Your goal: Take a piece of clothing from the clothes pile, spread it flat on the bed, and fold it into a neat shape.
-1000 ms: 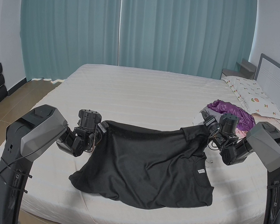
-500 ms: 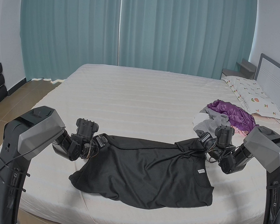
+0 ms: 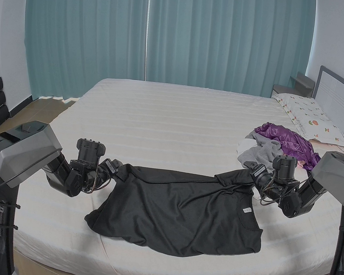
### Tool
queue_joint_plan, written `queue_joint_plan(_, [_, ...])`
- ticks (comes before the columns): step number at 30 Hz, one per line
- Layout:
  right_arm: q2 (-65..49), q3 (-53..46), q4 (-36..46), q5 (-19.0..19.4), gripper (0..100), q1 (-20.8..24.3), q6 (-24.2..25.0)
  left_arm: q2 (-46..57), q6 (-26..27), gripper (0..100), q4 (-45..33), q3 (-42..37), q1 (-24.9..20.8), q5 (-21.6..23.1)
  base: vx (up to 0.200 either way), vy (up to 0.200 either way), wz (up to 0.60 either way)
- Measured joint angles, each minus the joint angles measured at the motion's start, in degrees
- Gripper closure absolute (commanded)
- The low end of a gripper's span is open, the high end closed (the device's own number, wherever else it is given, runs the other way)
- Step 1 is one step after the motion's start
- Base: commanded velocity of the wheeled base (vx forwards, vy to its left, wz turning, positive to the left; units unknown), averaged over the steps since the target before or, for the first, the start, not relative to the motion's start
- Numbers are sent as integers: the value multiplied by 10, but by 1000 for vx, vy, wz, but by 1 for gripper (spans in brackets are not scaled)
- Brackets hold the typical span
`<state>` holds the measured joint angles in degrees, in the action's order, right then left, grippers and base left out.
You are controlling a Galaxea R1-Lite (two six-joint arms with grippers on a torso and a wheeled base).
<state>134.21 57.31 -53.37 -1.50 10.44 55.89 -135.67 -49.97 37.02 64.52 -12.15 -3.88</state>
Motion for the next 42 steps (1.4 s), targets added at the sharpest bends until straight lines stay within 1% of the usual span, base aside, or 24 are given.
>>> queue_joint_plan(5, [-23, -47, -3, 3, 0, 1, 28, 34, -17, 0, 47, -82, 1, -1, 0, 0, 0])
queue_joint_plan(10, [-54, -129, -39, 11, 0, 1, 34, 73, -29, 0, 81, -175, 1, -2, 0, 0, 0])
queue_joint_plan(12, [-67, -169, -68, 14, 0, 2, 25, 90, -32, 0, 96, -212, -2, -1, 0, 0, 0])
queue_joint_plan(16, [-89, -250, -131, 18, 0, 2, -14, 121, -36, 0, 124, -279, -11, 0, 0, 0, 0])
queue_joint_plan(18, [-97, -285, -164, 20, 0, 2, -37, 130, -38, 0, 138, -305, -17, 1, 0, 0, 0])
queue_joint_plan(20, [-104, -313, -186, 21, 0, 1, -49, 139, -38, 0, 156, -326, -24, 2, 0, 0, 0])
queue_joint_plan(22, [-109, -331, -194, 22, 0, 0, -54, 144, -39, 0, 170, -343, -28, 4, 0, 0, 0])
queue_joint_plan(28, [-114, -347, -200, 24, 0, 0, -56, 136, -41, 0, 196, -370, -34, 5, -200, 0, 0])
queue_joint_plan(32, [-114, -349, -200, 24, 0, 1, -56, 129, -41, 0, 223, -378, -34, 4, 0, 0, 0])
queue_joint_plan(38, [-115, -350, -202, 24, 0, 3, -56, 124, -44, 0, 225, -380, -34, 4, 0, 0, 0])
queue_joint_plan(42, [-114, -351, -202, 24, 0, 3, -56, 124, -58, 0, 226, -380, -34, 4, 0, 0, 0])
